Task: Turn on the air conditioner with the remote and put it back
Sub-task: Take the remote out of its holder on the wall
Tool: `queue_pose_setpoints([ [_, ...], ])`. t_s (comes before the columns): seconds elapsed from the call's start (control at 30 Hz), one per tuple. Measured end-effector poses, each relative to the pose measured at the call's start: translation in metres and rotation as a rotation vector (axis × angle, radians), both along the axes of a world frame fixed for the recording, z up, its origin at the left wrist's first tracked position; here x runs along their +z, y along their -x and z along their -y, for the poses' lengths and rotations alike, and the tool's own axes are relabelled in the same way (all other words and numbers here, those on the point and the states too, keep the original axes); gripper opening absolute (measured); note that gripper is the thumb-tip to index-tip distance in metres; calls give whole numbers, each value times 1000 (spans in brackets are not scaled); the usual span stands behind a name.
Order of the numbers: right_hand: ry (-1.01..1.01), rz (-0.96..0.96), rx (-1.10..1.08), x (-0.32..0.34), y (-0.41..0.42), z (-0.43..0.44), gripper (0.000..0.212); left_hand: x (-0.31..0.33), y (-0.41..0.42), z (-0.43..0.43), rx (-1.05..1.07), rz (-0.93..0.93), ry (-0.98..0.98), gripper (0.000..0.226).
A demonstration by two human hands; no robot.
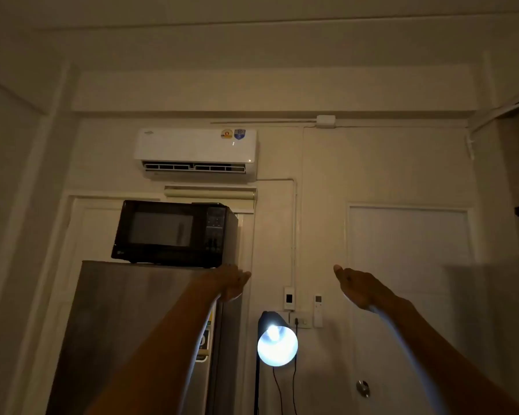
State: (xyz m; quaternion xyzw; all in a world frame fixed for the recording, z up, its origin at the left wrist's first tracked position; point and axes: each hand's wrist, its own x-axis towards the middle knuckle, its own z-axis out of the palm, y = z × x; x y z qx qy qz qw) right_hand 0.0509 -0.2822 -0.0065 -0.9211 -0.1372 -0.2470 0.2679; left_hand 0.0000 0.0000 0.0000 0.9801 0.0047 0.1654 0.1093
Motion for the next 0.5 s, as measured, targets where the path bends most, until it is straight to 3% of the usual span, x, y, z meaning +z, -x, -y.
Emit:
queue_pose_setpoints([
  [0.1, -9, -27, -16, -3, -29, 1, 62, -4, -41, -8, 10, 2, 71, 55],
  [0.37, 62, 13, -94, -4, -123, -2, 65, -8, -177, -25, -6, 36, -80, 89],
  [0.5, 89, 29, -141, -8, -164, -3, 66, -4, -181, -4, 42, 49, -73, 74],
])
